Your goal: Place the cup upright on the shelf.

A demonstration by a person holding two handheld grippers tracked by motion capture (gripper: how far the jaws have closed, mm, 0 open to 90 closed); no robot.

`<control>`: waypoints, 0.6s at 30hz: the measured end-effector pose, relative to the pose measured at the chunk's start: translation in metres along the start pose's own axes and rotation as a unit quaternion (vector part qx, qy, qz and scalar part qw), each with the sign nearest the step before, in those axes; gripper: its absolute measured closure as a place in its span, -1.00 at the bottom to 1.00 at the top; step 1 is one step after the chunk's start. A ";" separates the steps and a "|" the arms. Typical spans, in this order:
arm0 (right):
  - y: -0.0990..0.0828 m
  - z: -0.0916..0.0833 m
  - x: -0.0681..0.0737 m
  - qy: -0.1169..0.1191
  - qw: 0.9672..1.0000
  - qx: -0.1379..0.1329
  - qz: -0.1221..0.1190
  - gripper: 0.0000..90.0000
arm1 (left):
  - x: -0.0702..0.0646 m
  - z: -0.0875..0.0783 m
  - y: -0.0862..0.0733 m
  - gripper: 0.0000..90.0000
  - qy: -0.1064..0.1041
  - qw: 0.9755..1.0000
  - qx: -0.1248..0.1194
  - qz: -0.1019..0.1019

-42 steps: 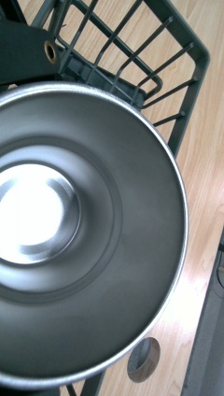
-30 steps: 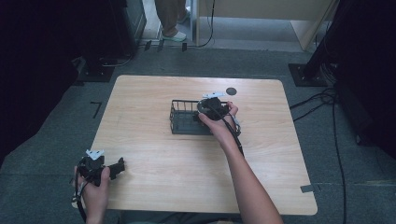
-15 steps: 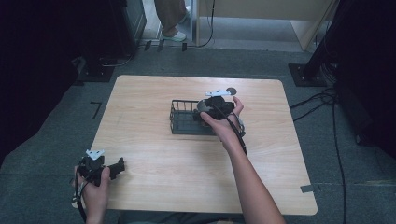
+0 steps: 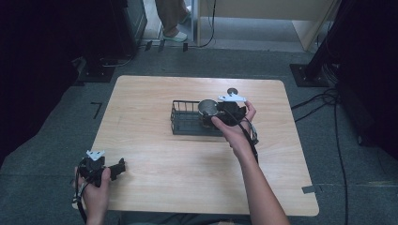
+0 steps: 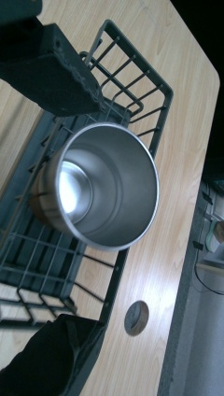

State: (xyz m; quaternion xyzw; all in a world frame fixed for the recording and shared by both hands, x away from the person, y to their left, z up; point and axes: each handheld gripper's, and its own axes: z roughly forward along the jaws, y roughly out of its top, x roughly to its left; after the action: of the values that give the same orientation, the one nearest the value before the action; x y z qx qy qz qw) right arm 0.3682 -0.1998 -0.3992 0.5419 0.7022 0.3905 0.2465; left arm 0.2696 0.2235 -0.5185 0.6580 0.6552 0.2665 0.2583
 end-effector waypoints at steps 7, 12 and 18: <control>-0.010 -0.020 -0.011 -0.002 1.000 -0.006 0.008 -1.00 | 0.000 0.000 0.000 -1.00 0.000 1.000 0.000 0.000; -0.018 -0.035 -0.020 -0.008 1.000 -0.012 0.011 -1.00 | 0.000 0.000 0.000 -1.00 0.000 1.000 -0.001 -0.001; -0.028 -0.049 -0.034 -0.023 0.999 -0.020 0.020 -1.00 | 0.000 0.000 0.000 -1.00 0.000 1.000 -0.001 -0.001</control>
State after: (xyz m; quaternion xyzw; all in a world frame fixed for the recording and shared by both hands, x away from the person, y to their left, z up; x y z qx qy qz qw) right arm 0.3246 -0.2492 -0.3962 0.5594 0.6775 0.3967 0.2657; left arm 0.2697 0.2234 -0.5186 0.6575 0.6553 0.2668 0.2589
